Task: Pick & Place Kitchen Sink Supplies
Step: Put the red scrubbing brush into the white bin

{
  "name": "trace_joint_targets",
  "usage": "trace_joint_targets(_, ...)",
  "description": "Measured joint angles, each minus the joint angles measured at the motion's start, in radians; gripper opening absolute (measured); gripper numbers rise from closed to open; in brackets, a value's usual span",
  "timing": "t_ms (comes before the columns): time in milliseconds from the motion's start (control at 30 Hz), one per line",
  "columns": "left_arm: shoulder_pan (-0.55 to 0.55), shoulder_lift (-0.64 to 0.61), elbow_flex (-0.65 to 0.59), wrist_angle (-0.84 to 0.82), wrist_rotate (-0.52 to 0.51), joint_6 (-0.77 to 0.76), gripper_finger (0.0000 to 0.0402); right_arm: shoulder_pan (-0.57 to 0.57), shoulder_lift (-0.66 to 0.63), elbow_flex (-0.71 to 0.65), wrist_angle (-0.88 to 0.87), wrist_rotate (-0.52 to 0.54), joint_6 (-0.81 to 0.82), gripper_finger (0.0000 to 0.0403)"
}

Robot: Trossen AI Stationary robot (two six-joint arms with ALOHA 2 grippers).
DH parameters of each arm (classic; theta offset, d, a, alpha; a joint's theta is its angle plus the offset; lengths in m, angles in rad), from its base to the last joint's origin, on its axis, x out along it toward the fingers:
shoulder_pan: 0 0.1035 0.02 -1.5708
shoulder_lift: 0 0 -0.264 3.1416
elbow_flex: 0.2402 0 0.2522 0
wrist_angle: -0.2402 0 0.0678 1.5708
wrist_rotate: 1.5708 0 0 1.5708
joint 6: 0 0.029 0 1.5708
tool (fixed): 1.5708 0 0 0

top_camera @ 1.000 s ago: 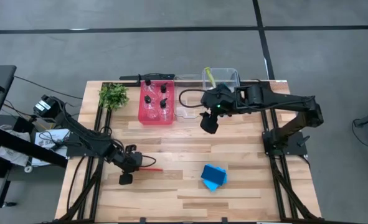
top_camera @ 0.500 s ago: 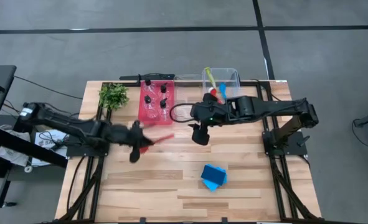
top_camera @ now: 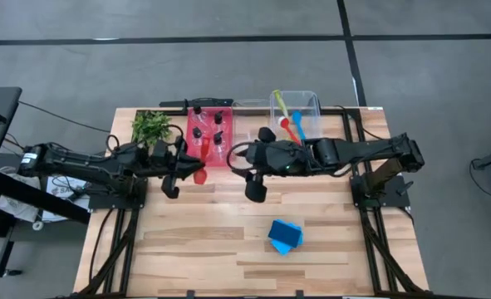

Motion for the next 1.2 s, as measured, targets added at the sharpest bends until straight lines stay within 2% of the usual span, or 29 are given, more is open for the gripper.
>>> trace_joint_targets(133, -0.026, 0.038, 0.000, 0.036, 0.001, -0.026, 0.0022, 0.002, 0.000, 0.000, 0.131, -0.010, 0.000, 0.0225)
trace_joint_targets(300, -0.071, 0.124, 0.000, 0.191, 0.002, -0.029, 0.0022, -0.014, 0.017, 0.000, 0.194, -0.016, 0.042, 0.0225)
trace_joint_targets(433, -0.085, 0.189, 0.000, 0.293, 0.000, -0.030, 0.0022, -0.019, 0.052, 0.000, 0.271, -0.112, 0.032, 0.0225)
trace_joint_targets(633, -0.086, 0.264, 0.000, 0.318, -0.018, -0.075, 0.0022, -0.018, 0.096, 0.000, 0.359, -0.141, 0.029, 0.0225)
trace_joint_targets(833, -0.104, 0.284, 0.000, 0.340, -0.017, -0.074, 0.0023, -0.023, 0.099, 0.000, 0.360, -0.140, 0.029, 0.0224)
trace_joint_targets(967, -0.103, 0.282, 0.000, 0.345, -0.019, -0.071, 0.0023, -0.021, 0.096, 0.000, 0.362, -0.139, 0.029, 0.0210)
trace_joint_targets(1200, -0.102, 0.282, 0.000, 0.345, -0.019, -0.071, 0.0023, -0.010, 0.096, 0.000, 0.353, -0.140, 0.034, 0.0161)
